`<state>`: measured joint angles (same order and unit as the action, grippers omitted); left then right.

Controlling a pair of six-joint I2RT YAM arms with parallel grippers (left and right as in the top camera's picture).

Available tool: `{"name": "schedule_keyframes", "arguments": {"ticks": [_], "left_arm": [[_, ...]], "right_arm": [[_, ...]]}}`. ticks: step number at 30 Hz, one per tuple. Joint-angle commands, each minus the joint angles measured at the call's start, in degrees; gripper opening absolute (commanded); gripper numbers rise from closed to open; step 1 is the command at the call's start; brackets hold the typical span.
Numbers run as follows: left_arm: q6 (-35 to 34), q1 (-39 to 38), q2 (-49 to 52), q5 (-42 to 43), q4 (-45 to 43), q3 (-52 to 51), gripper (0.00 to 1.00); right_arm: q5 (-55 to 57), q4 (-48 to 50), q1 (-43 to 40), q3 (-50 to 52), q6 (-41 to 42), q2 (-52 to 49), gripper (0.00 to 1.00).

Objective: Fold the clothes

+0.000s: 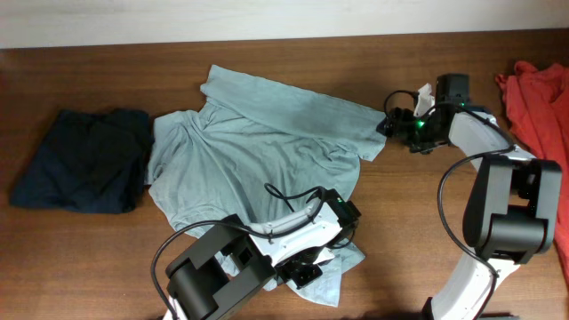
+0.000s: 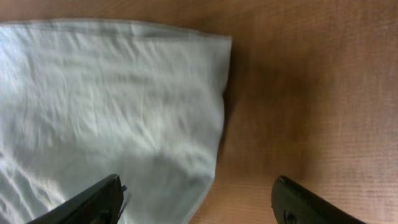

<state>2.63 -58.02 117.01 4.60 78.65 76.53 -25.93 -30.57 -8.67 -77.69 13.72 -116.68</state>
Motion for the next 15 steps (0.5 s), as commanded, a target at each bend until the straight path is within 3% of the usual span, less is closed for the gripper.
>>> {"name": "schedule_keyframes", "arguments": {"ticks": [1,3,8,9,11,15], "left_arm": [[-4.7,0.1,0.4,2.1,-0.3,-0.3,0.00],[-5.9,0.1,0.4,2.0,-0.5,-0.3,0.01],[-7.4,0.1,0.4,1.8,-0.2,-0.3,0.01],[-7.6,0.1,0.4,1.8,0.0,-0.3,0.00],[-7.6,0.1,0.4,1.8,0.3,-0.3,0.01],[-7.8,0.1,0.4,-0.2,1.1,-0.3,0.01]], "right_arm": [[-0.2,2.8,1.8,-0.3,3.4,-2.3,0.75],[-0.6,4.2,3.1,-0.3,5.1,-3.7,0.64],[1.2,3.0,5.8,-0.3,5.3,-5.6,0.56],[3.2,2.9,6.0,-0.3,5.3,-5.6,0.50],[5.0,3.0,6.0,-0.4,5.3,-5.6,0.26],[10.2,2.7,3.1,-0.4,5.4,-5.6,0.09]]}}
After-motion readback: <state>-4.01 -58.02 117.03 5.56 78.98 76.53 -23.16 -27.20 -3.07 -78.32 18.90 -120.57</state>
